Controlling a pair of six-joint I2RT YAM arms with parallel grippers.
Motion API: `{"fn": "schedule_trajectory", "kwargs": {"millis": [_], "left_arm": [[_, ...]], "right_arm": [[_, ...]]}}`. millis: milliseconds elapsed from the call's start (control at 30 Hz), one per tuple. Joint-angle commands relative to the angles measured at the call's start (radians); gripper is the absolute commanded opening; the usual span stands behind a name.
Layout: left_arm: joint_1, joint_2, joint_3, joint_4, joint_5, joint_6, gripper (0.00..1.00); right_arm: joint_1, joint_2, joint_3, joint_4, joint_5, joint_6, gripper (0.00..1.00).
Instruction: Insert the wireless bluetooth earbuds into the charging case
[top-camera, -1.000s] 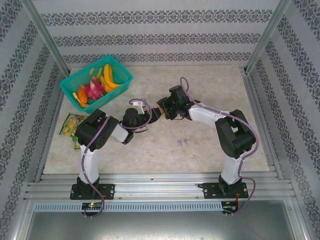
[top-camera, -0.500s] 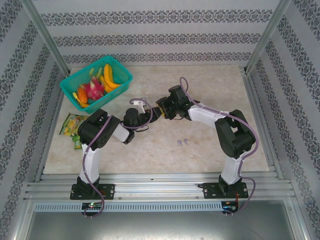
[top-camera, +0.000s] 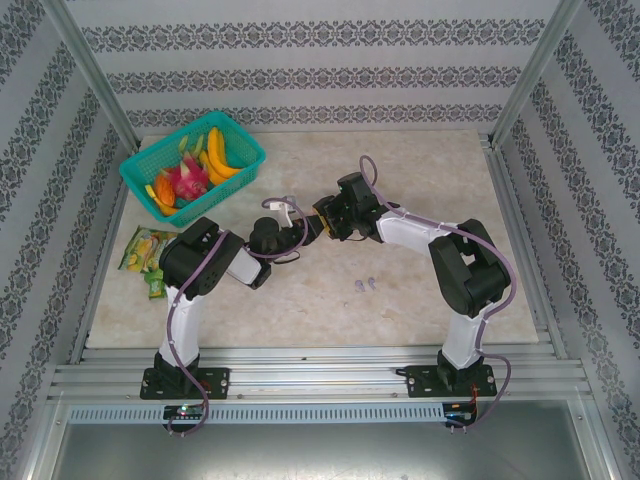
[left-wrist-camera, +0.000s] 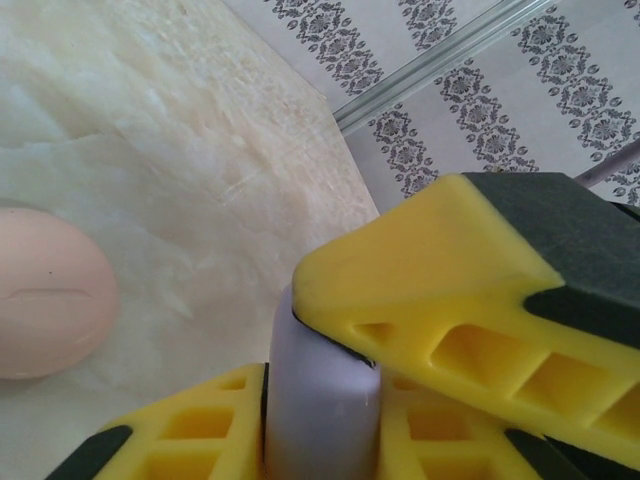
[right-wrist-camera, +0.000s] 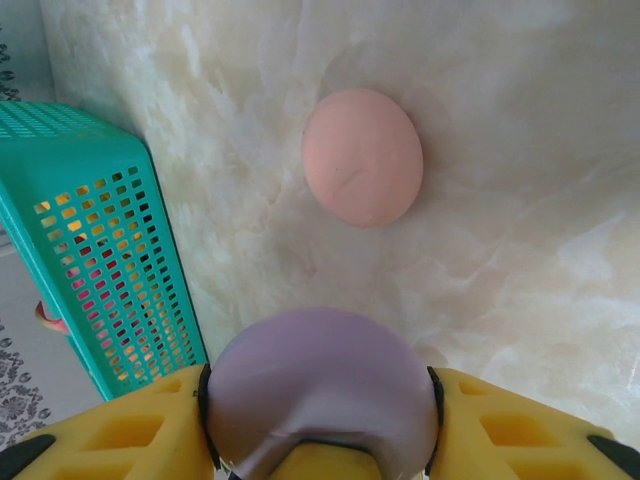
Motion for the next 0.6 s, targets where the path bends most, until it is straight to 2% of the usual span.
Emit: {"fn": "schedule_trajectory", "kwargs": {"millis": [0, 100, 233, 367, 433, 567], "left_arm": [[0.005, 0.023, 0.006, -0.006, -0.057, -0.023, 0.19], [0.004, 0.013, -0.001, -0.009, -0.051, -0.025, 0.14], [0.008, -0.012, -0.005, -0.030, -0.036, -0.023, 0.09], [0.019, -0.050, 0.000, -0.070, 0.018, -0.029, 0.09], [0.033, -0.081, 0.007, -0.116, 0.073, -0.025, 0.09], [0.083, -0.154, 0.052, -0.249, 0.273, 0.014, 0.07]], "right_arm": [[0.014, -0.009, -0.005, 0.019, -0.026, 0.011, 0.40], [0.006, -0.014, 0.003, 0.029, -0.028, 0.009, 0.42], [-0.018, -0.032, 0.019, 0.061, -0.046, -0.011, 0.60], [-0.065, -0.103, 0.003, 0.086, -0.064, -0.064, 0.68], [-0.099, -0.152, -0.027, 0.090, -0.086, -0.123, 0.70], [-0.182, -0.262, -0.156, 0.165, -0.146, -0.278, 0.71]]}}
